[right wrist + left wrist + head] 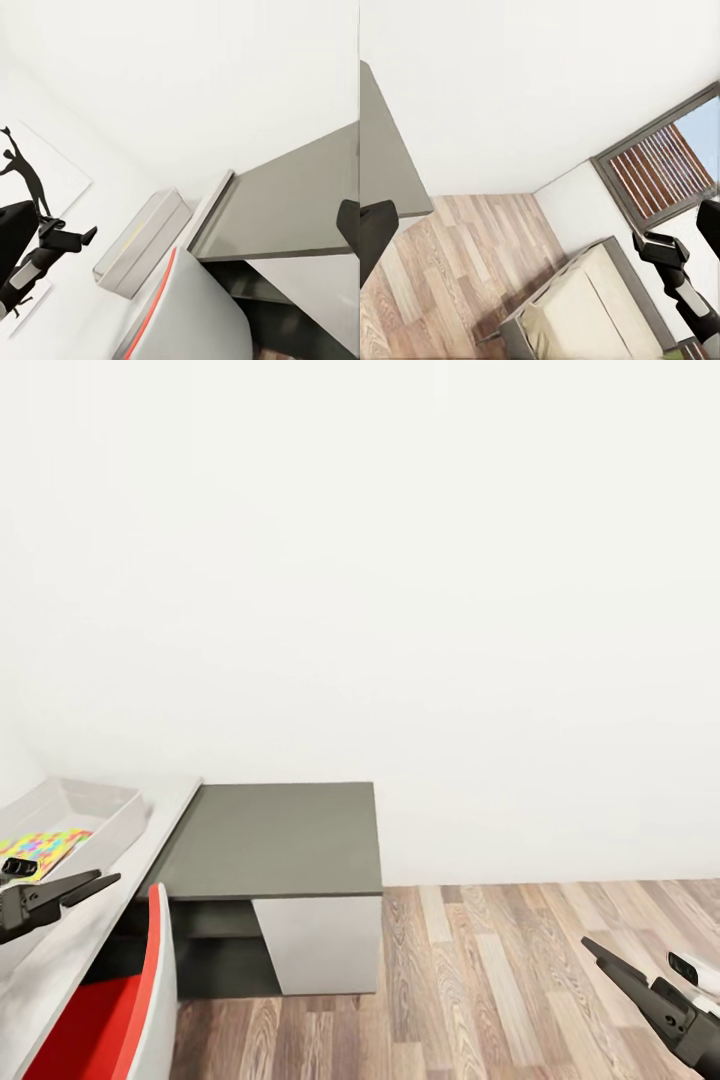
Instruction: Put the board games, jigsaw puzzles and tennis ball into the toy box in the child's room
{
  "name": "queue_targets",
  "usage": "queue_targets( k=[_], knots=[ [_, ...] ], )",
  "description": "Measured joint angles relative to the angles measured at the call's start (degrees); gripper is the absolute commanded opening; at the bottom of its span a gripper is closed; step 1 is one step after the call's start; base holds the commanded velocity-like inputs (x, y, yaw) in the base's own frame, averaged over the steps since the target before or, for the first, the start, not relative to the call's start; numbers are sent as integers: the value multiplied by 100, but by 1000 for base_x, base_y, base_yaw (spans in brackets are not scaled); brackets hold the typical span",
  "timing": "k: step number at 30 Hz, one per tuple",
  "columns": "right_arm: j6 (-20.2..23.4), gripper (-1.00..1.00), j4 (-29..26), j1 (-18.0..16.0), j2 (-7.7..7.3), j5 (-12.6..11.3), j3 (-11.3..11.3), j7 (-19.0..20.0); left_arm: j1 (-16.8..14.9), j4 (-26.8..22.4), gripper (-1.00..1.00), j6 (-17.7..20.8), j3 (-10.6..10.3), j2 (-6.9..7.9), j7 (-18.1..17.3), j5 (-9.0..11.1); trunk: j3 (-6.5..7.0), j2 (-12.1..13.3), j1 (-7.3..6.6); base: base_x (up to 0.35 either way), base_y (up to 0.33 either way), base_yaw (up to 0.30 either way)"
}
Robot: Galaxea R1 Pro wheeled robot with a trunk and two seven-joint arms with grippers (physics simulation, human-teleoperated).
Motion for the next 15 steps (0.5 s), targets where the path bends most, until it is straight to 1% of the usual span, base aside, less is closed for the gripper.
queue_targets(
  k=[6, 15],
  knots=[
    [0, 100, 2, 0, -2, 0, 0, 1, 0, 0, 100, 2, -89, -7, 0, 0, 52, 0, 0, 0, 0, -176],
    [0, 100, 1, 0, 1, -2, -2, -4, -1, 0, 100, 2, -102, -17, 0, -1, 129, 0, 0, 0, 0, -176]
  ],
)
